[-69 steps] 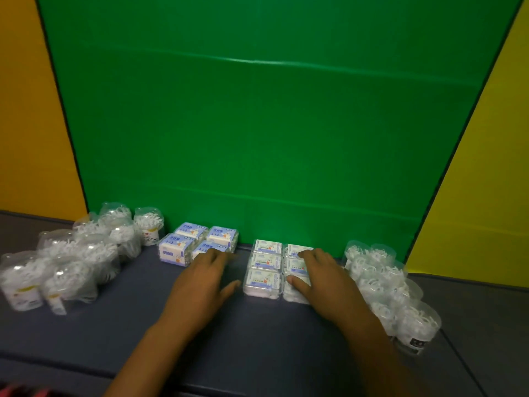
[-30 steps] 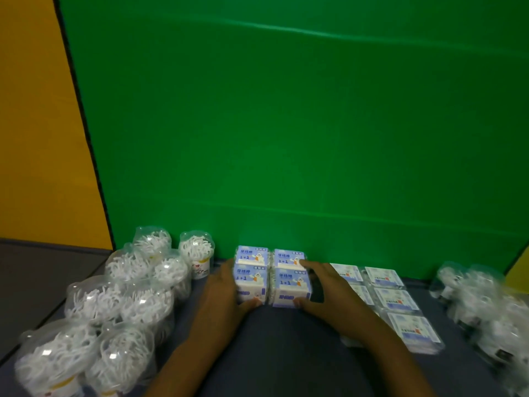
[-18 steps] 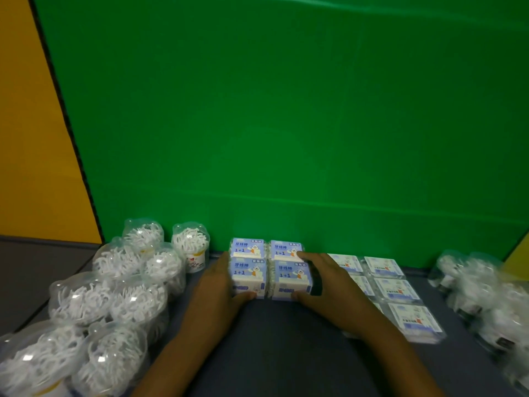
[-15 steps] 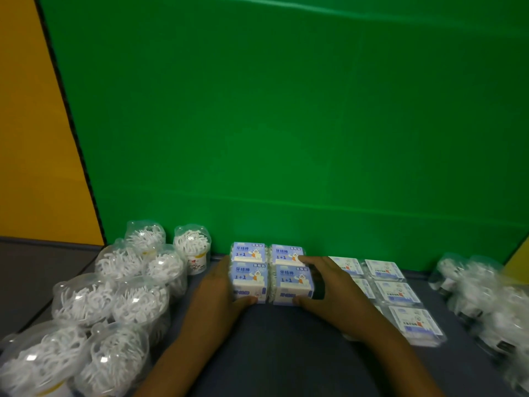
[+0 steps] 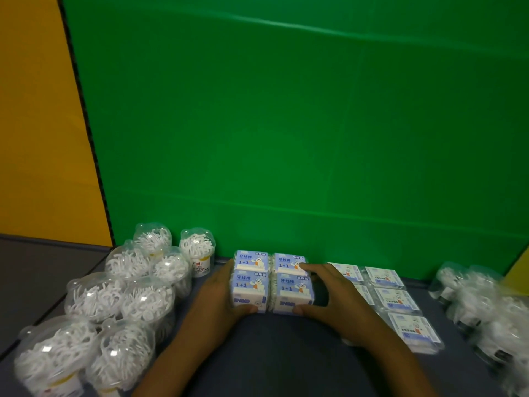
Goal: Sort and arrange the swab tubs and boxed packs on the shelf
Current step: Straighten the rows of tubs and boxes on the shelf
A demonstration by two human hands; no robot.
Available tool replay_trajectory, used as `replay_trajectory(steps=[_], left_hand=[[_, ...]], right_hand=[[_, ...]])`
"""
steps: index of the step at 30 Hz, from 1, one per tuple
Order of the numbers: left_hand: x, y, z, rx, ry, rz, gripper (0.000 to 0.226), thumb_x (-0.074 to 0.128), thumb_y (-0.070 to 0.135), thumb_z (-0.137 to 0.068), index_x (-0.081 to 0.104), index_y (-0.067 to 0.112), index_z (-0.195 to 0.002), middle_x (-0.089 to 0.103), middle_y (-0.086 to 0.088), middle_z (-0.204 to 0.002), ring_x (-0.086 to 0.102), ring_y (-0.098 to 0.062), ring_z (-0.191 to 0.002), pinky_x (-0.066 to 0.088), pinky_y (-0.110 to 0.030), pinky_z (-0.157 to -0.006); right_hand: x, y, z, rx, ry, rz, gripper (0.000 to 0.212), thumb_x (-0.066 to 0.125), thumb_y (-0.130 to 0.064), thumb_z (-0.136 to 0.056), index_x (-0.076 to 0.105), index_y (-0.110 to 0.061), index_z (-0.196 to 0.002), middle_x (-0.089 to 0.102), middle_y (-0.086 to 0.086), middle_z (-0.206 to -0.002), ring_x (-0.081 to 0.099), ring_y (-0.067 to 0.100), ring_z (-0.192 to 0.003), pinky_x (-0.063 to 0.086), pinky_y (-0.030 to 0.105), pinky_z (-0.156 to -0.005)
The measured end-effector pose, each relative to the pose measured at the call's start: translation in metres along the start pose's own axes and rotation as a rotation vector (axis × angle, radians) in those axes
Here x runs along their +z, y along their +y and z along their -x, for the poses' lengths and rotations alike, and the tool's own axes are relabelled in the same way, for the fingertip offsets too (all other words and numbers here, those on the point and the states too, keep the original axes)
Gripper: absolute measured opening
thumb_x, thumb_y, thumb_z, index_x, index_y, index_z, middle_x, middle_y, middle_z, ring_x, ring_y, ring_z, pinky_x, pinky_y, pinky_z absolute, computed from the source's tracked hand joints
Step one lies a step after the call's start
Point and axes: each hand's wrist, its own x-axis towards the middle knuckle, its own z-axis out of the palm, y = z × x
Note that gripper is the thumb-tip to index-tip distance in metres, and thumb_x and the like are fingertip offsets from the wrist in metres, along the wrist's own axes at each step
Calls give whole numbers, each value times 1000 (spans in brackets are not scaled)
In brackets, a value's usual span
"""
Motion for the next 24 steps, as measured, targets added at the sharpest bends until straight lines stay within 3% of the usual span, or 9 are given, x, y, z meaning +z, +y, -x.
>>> replay_trajectory(steps=[2,7,10,13,16,20,24], left_hand=[[0,0,0,-2,7,17,77,86,23,-64,36,59,-110,53,23,-124,51,3,-116,41,-19,-100],[1,2,4,0,26,11,78,86,21,-65,37,53,-117,52,22,-124,50,4,-116,37,-12,-97],[2,3,7,-23,19,18,79,85,23,-66,40,44,-127,53,20,-127,50,2,-119,39,-17,-99],[1,3,7,-47,7,23,79,84,23,-67,37,46,-127,55,17,-131,50,0,-120,43,-28,-103],[-2,9,7,-78,-38,3,81,83,26,-68,35,45,-130,51,16,-132,47,-4,-123,40,-28,-104],[-8,20,11,-94,-66,-110,87,80,37,-72,29,30,-142,40,11,-134,38,-9,-129,29,-18,-100],[-20,34,21,-67,-13,-381,82,69,51,-78,29,22,-143,36,1,-142,38,-17,-129,38,-32,-102]], right_hand=[[0,0,0,5,10,-24,86,80,-59,-67,38,-42,-140,44,-21,-129,46,2,-117,45,26,-99],[-1,0,3,-1,13,-54,84,81,-59,-63,42,-43,-136,48,-23,-125,48,-2,-115,46,23,-98],[-3,-3,5,7,5,-53,85,82,-58,-63,43,-43,-137,48,-22,-127,48,0,-116,46,25,-99],[-6,-8,6,22,-5,-40,87,81,-59,-64,42,-41,-139,47,-20,-129,48,3,-118,45,27,-100],[-10,-14,9,24,-31,-10,88,79,-60,-67,38,-40,-142,44,-18,-135,45,5,-123,41,26,-102],[-20,-26,18,30,-21,71,83,68,-64,-76,33,-34,-145,36,-13,-144,42,10,-127,40,27,-101],[-33,-45,29,45,63,301,73,54,-65,-87,32,-27,-145,37,-7,-144,43,14,-128,45,34,-99]])
